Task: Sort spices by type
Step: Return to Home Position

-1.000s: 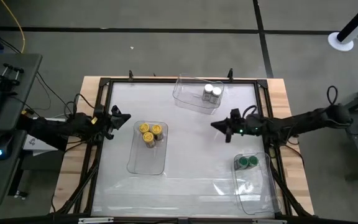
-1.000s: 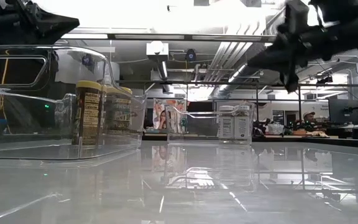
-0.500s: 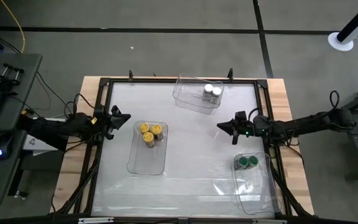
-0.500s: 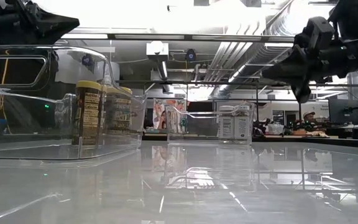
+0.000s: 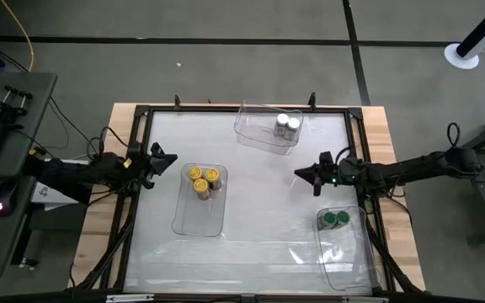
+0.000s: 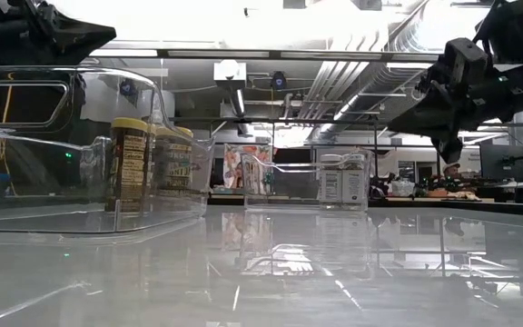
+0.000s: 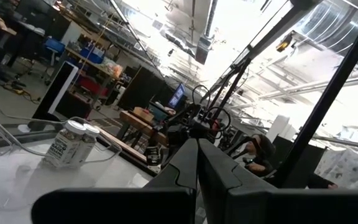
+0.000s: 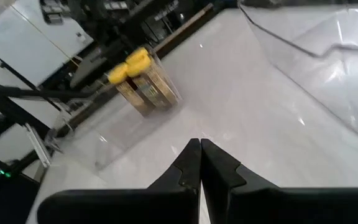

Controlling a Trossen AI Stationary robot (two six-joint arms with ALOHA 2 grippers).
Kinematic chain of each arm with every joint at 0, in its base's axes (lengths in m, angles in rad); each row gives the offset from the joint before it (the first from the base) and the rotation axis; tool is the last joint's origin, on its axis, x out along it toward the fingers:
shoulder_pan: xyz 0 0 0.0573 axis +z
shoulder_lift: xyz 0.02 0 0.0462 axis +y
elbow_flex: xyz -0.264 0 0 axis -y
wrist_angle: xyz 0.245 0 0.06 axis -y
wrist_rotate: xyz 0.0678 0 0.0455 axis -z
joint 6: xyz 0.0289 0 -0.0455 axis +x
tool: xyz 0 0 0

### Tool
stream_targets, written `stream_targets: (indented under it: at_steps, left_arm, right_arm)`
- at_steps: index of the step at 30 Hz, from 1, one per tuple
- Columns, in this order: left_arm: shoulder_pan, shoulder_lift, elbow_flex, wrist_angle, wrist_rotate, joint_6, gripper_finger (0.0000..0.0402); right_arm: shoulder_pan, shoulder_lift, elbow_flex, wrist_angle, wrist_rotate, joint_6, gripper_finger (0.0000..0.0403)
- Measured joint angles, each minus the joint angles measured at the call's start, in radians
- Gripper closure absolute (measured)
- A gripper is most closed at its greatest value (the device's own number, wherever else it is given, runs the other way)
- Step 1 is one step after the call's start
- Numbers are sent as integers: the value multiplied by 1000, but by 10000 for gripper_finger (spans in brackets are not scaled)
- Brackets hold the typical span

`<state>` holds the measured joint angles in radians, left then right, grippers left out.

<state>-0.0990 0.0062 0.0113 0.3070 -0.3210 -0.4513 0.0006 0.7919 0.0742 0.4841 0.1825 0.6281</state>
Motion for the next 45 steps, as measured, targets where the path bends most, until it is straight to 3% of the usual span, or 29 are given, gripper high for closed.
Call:
stream_targets:
  at_steps: [12,23,28,45]
  left_arm:
    - [0,-3,0,-9,0,0,401]
    - [0,-3,1,-133,0,0,402]
    - [0,-2,1,-250,0,0,402]
    - [34,-3,1,-255,3,0,402]
  right_arm:
    - [0,-336,0,-332,0,0,402]
    - [0,-640,0,-468,1,0,402]
    - [0,-786,-61,-449,1,0,402]
    - [0,-792,-64,-442,-20,0,402]
